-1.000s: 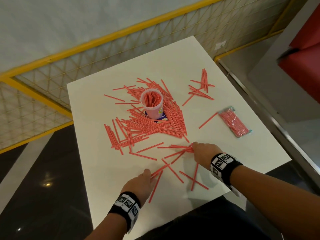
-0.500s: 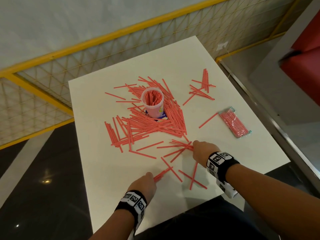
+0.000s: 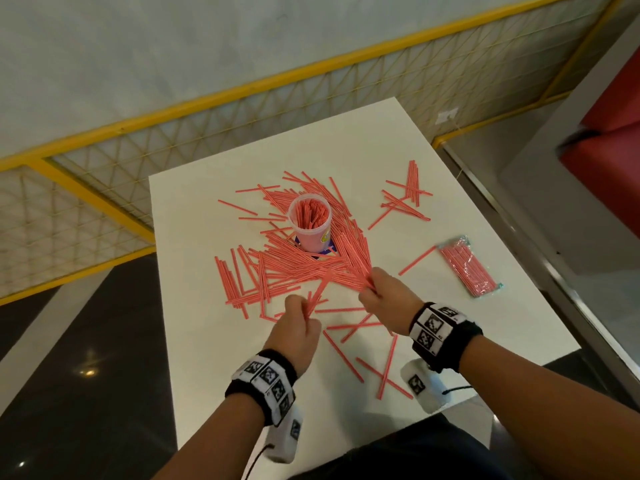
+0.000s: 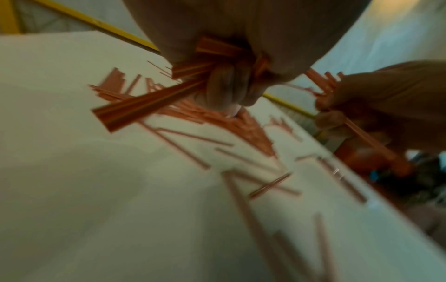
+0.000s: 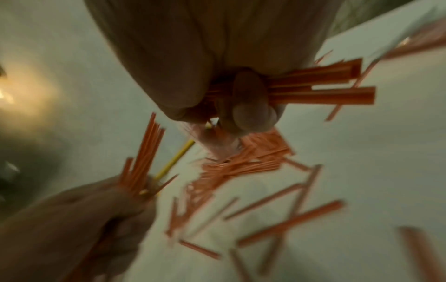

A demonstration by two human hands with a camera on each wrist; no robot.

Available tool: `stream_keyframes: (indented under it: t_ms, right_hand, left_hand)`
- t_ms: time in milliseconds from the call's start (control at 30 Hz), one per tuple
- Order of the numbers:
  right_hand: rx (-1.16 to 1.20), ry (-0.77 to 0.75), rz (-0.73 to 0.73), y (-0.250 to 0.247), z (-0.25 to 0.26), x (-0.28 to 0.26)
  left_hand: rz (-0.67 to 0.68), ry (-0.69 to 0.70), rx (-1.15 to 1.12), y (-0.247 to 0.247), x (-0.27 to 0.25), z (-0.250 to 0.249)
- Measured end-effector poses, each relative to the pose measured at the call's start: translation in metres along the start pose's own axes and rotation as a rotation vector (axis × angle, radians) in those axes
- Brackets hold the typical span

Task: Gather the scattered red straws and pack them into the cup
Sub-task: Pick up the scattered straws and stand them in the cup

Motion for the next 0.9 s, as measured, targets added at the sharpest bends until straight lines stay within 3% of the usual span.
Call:
stream_keyframes:
  t_ms: [100,200,367,467,600,733,900]
  right_hand:
    - [0.142,-0.068,0.031,0.008,0.028,-0.007]
    - [0.154,-0.176,0.054,0.013,0.052,-0.017]
    - [0.121,-0.352,0.099,0.014,0.085,-0.03]
    - [0.096,-0.365,0.121,0.018,0.096,-0.035]
    - [0.124,-0.397,0.126,0.02,0.102,-0.036]
    - [0.093,-0.381,0.127,0.017,0.105,-0.039]
    - [0.207,-0.2,0.18,0.003,0.109,-0.045]
  left_hand:
    - [-0.166,0.034,-0.305,-0.007,0.011,-0.033]
    - [-0.186,-0.023,-0.576,-0.006,0.019,-0.053]
    - [-0.246,-0.104,-0.719,-0.017,0.026,-0.052]
    - [-0.264,-0.103,-0.812,-0.02,0.029,-0.052]
    - [-0.266,-0.092,-0.747,-0.031,0.035,-0.052]
    - [-0.284,0.042,-0.536,-0.05,0.034,-0.072]
    - [-0.339,0.204,-0.344,-0.065,0.035,-0.087]
Point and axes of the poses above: each hand's wrist, its own x-axis towards the middle knuckle, its own y-axis out of the palm, z = x × y, the point moved 7 cm from there along x, towards the middle knuckle, and after that the axes turned 12 degrees about y, right-handed, at the moved point
